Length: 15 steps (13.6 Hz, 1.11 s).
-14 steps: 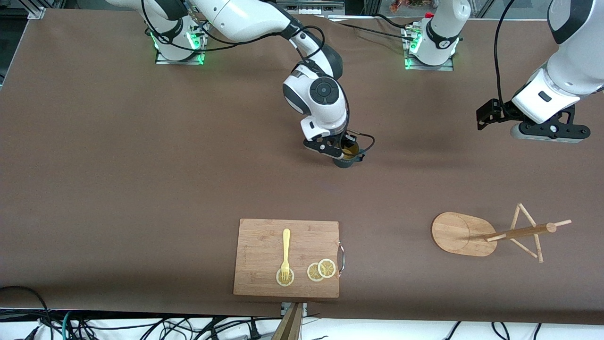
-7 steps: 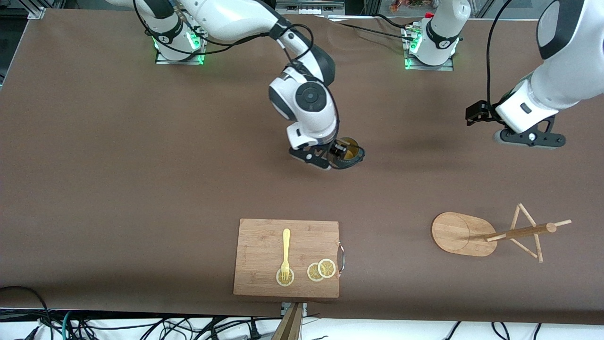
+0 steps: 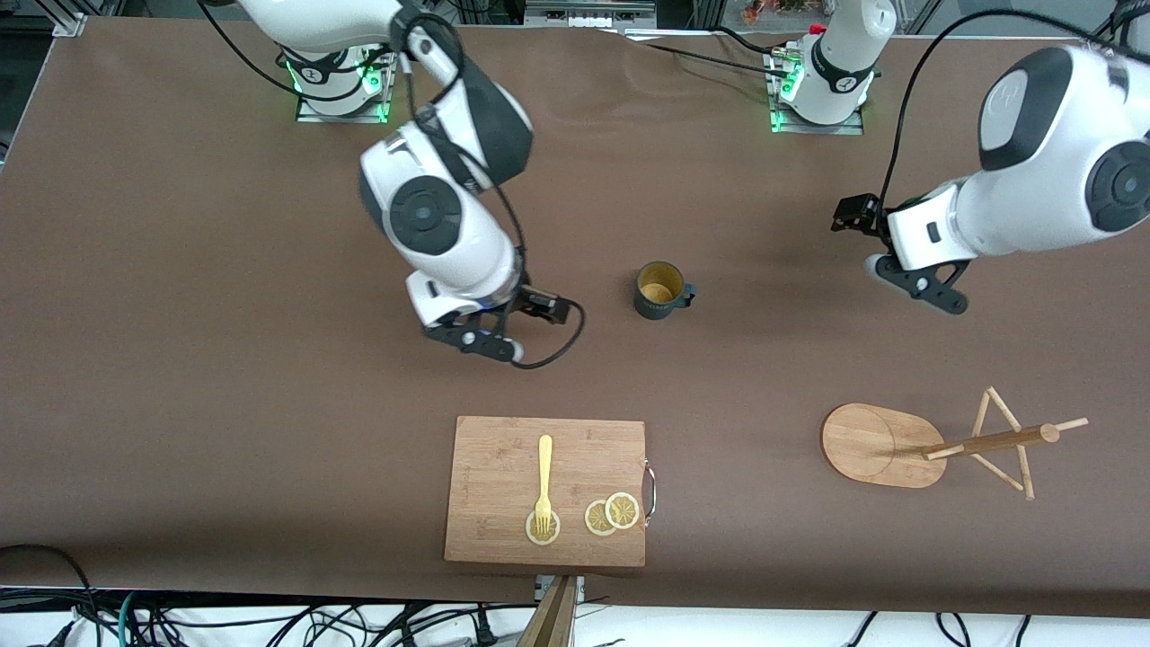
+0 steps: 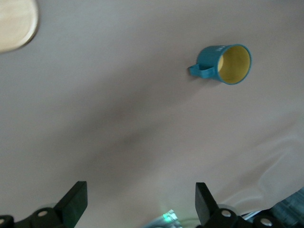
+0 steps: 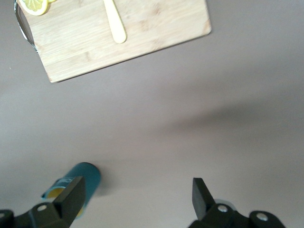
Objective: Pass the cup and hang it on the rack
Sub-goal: 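Release the mug and raise the right gripper while the left gripper approaches, then move the left gripper to the mug handle while the right gripper retracts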
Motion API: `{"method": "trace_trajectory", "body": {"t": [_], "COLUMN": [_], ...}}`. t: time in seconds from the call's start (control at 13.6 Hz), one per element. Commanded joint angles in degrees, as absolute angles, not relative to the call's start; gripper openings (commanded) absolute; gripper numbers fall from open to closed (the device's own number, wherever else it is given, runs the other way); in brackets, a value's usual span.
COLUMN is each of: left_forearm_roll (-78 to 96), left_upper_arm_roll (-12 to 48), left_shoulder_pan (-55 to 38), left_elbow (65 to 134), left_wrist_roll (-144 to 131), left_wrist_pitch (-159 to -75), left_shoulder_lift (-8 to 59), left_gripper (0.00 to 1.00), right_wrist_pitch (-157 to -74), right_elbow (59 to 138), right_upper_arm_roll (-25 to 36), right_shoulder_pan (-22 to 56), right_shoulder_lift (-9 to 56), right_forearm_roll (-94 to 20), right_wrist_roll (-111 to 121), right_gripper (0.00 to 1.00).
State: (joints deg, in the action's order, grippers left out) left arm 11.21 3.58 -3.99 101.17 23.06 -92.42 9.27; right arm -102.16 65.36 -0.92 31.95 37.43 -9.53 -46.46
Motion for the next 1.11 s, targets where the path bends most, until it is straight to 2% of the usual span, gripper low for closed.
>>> {"method": "trace_trajectory", "body": {"t": [0.0,0.22,0.59,0.81,1.03], "left_forearm_roll": [16.93,25.46,44.34,56.03,67.63], "left_upper_arm_roll": [3.43,3.51,3.43,3.43,3.52], "left_shoulder_pan": [-3.51,-3.43,-3.52,-3.87,-3.87], "left_elbow": [106.58,112.57,119.08,119.53,119.71], "left_wrist_roll": [38.1,52.86,80.28,99.43,114.29], "left_wrist_pitch": [-101.21,-110.02,-118.46,-121.55,-121.55], "left_shoulder_lift": [11.59,13.53,18.18,23.1,27.76], "left_gripper": [1.0,1.0,1.0,1.0,1.0], "right_wrist_pitch": [-96.7,-93.96,-93.78,-93.34,-91.85], "right_elbow": [67.15,71.25,88.99,96.66,100.36], "right_upper_arm_roll": [-1.41,-1.32,5.61,8.26,10.89], "right_shoulder_pan": [27.7,23.48,22.94,22.94,22.94], "right_shoulder_lift": [34.2,29.38,11.55,3.45,-1.57], "right_forearm_roll": [-10.55,-10.55,-9.58,-6.26,-2.21], "right_wrist_roll": [-37.56,-31.66,-18.32,-12.5,-5.21], "right_gripper": [0.99,0.99,0.99,1.0,1.0]}}
